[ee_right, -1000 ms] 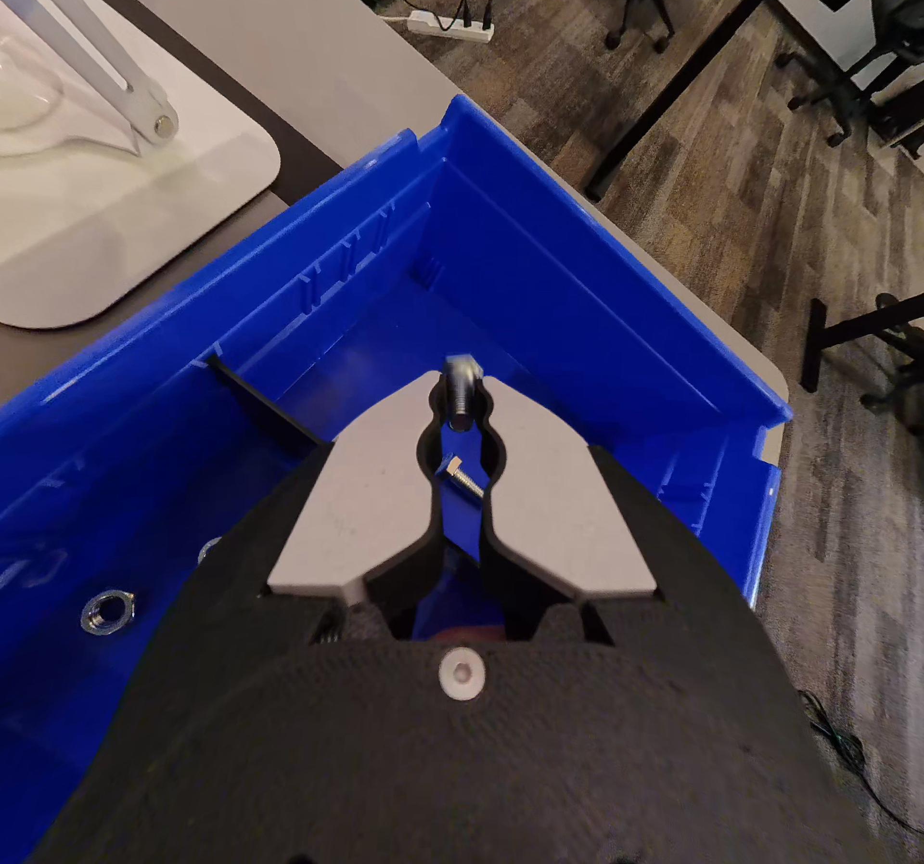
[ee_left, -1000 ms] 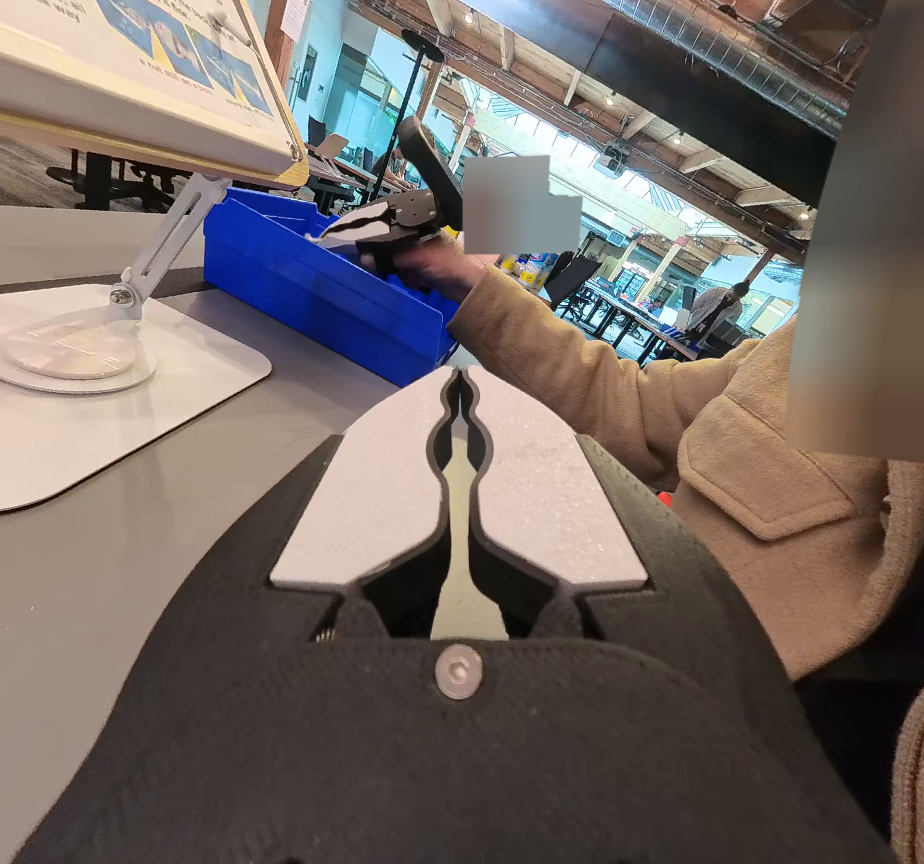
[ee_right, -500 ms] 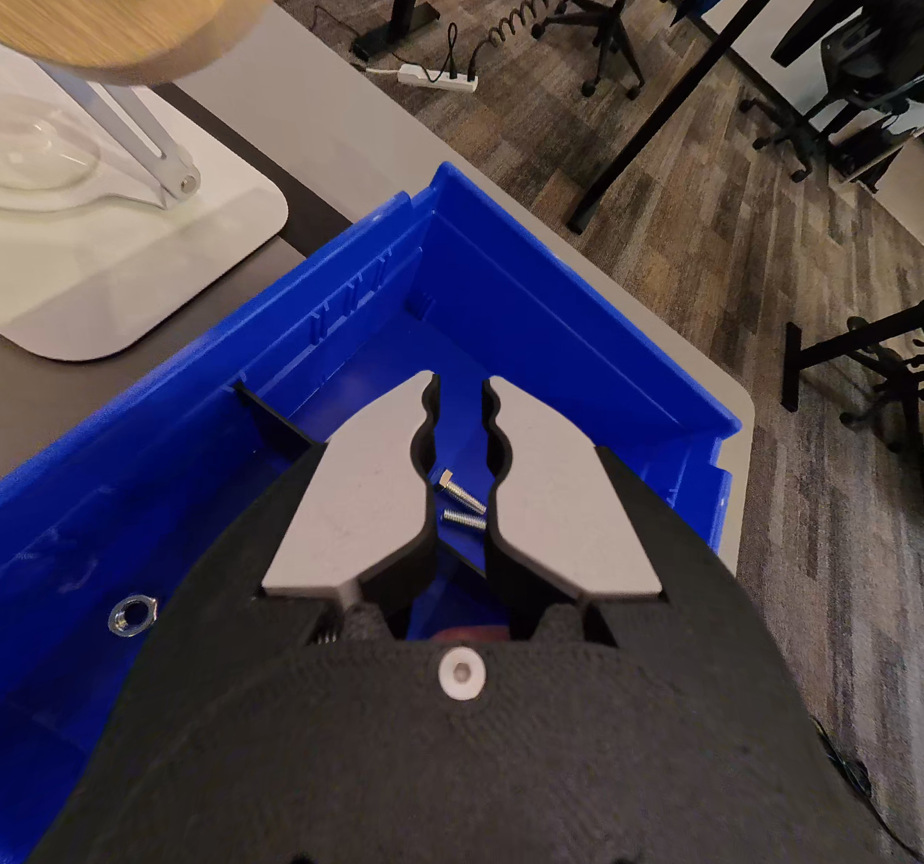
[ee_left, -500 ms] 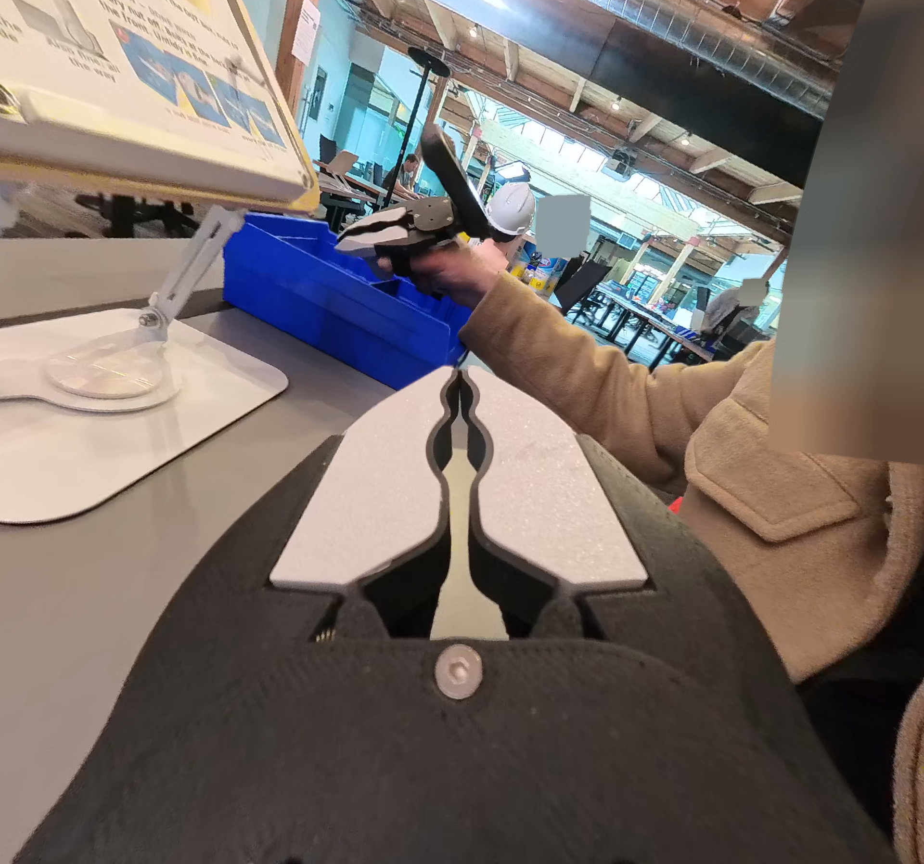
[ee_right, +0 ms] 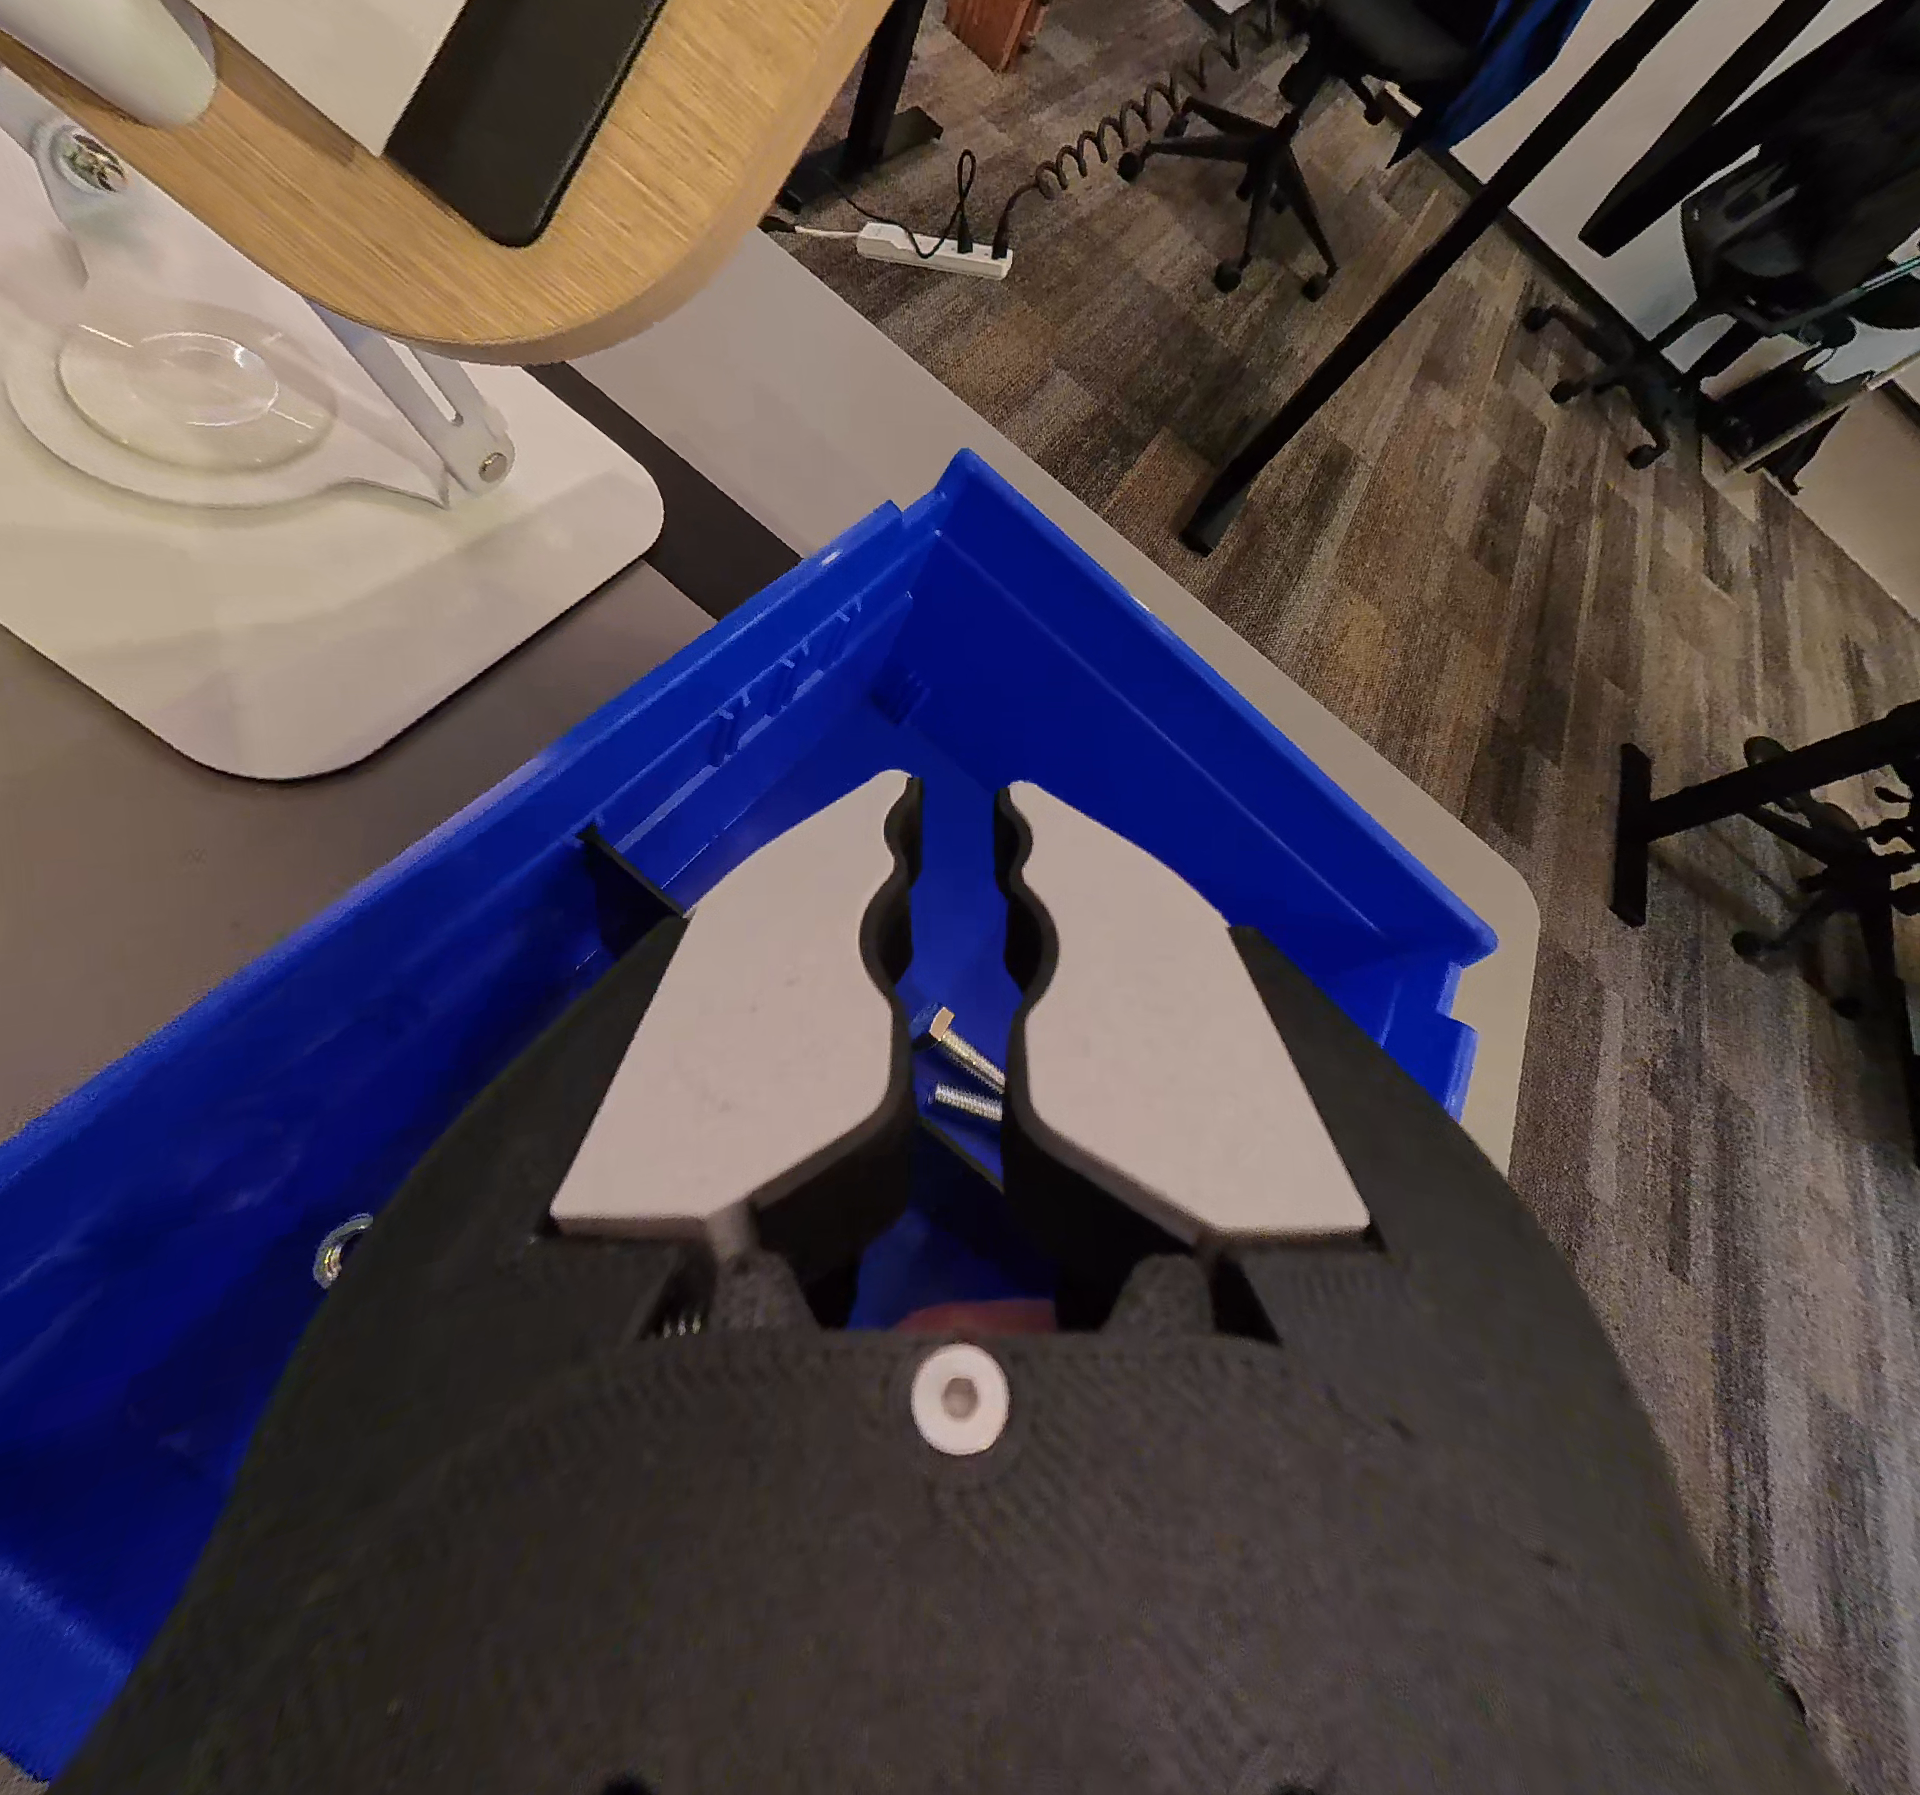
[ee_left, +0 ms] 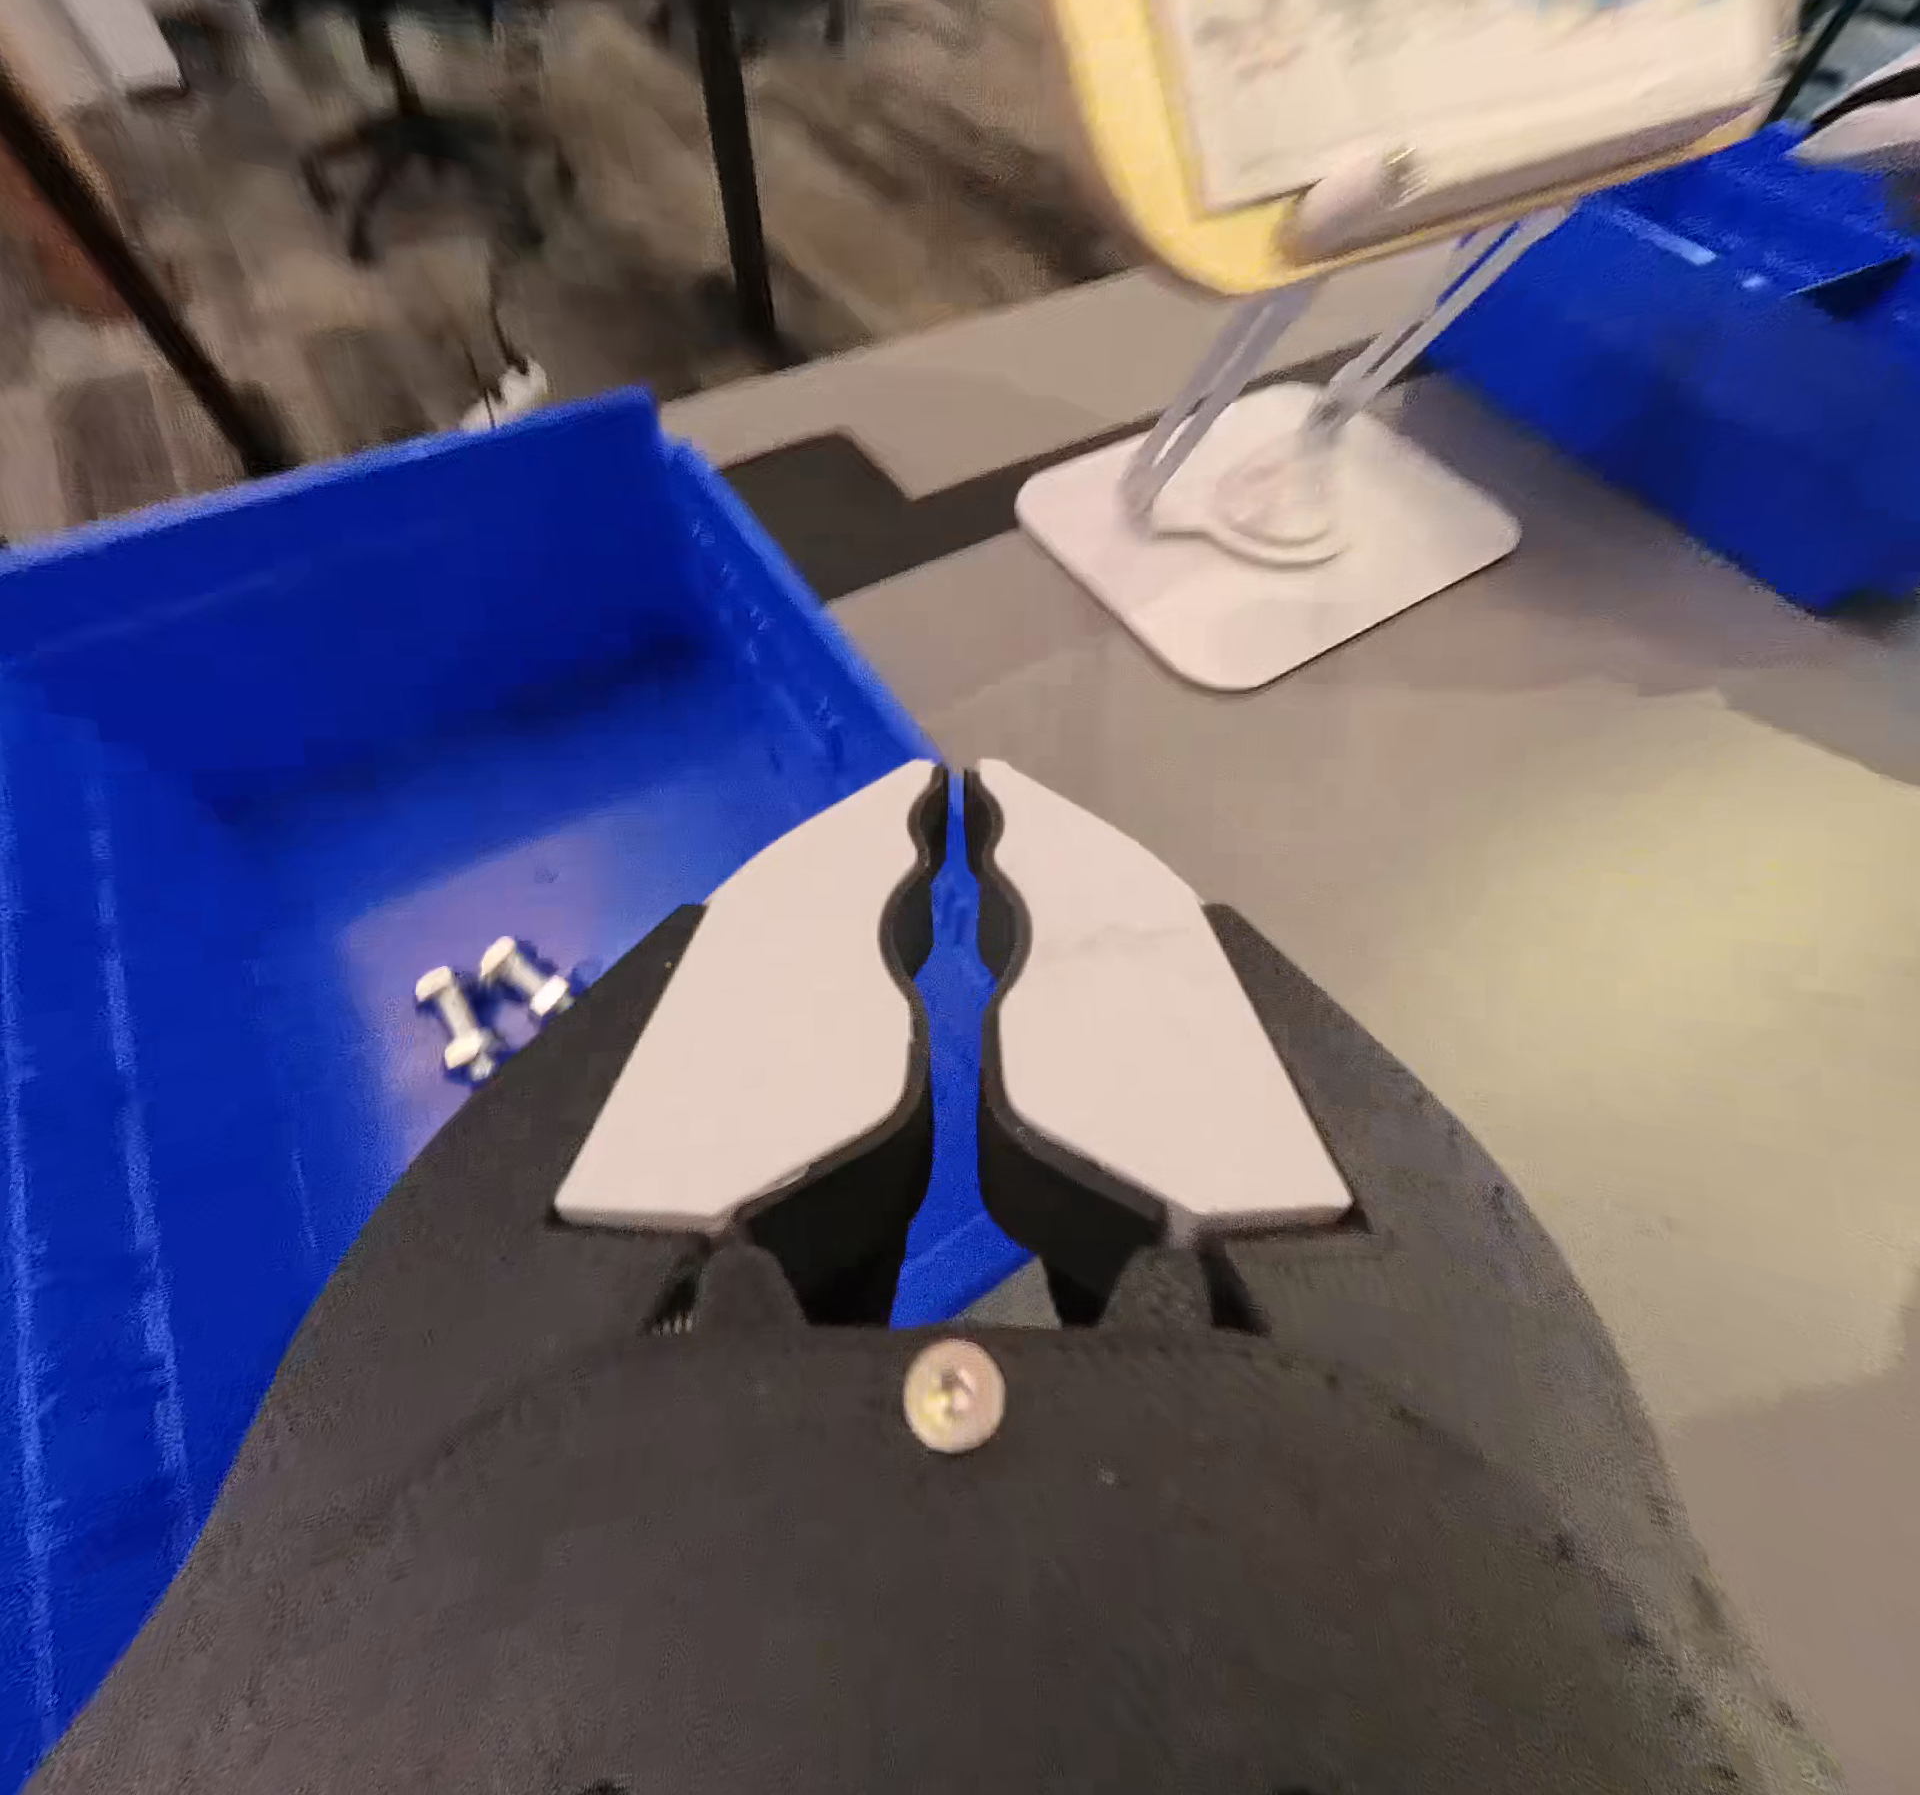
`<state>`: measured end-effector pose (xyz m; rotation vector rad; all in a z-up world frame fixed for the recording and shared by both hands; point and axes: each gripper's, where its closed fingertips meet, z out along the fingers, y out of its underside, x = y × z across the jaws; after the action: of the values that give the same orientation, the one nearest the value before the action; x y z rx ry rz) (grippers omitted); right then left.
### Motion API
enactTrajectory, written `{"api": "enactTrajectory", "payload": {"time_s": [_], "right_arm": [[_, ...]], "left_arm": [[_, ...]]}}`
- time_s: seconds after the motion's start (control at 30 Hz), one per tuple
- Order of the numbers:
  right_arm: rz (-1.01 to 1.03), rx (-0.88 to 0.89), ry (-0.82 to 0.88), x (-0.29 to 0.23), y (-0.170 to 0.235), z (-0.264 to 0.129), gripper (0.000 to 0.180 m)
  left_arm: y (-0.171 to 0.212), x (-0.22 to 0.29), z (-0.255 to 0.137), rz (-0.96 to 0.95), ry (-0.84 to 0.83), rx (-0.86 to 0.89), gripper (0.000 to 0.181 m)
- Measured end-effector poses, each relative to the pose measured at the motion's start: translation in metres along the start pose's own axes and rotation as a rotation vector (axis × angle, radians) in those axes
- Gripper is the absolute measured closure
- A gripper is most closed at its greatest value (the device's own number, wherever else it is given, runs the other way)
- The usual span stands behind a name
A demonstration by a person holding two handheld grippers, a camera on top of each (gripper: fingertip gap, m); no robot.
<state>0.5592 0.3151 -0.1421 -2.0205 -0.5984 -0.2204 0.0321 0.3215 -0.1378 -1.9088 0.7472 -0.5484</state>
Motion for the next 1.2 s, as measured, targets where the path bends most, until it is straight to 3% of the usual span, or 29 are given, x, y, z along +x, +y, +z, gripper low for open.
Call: {"api": "enactTrajectory", "payload": {"time_s": [0.2,0.4,0.53,1.1,1.2], "right_arm": [[-0.007,0.010,-0.006,-0.003,-0.003,-0.002,0.166],[-0.012,0.012,-0.008,-0.004,-0.004,-0.001,0.166],[-0.014,0.014,-0.010,-0.005,-0.005,-0.001,0.166],[-0.022,0.019,-0.012,-0.008,-0.007,-0.001,0.167],[-0.023,0.022,-0.013,-0.008,-0.008,-0.001,0.167]], "left_arm": [[0.039,-0.051,0.021,-0.148,-0.052,-0.208,0.174],[0.074,-0.088,0.036,-0.140,-0.215,-0.419,0.175],[0.089,-0.097,0.044,-0.146,-0.251,-0.512,0.160],[0.107,-0.121,0.044,-0.100,-0.374,-0.696,0.157],[0.120,-0.119,0.047,-0.156,-0.320,-0.736,0.154]]}}
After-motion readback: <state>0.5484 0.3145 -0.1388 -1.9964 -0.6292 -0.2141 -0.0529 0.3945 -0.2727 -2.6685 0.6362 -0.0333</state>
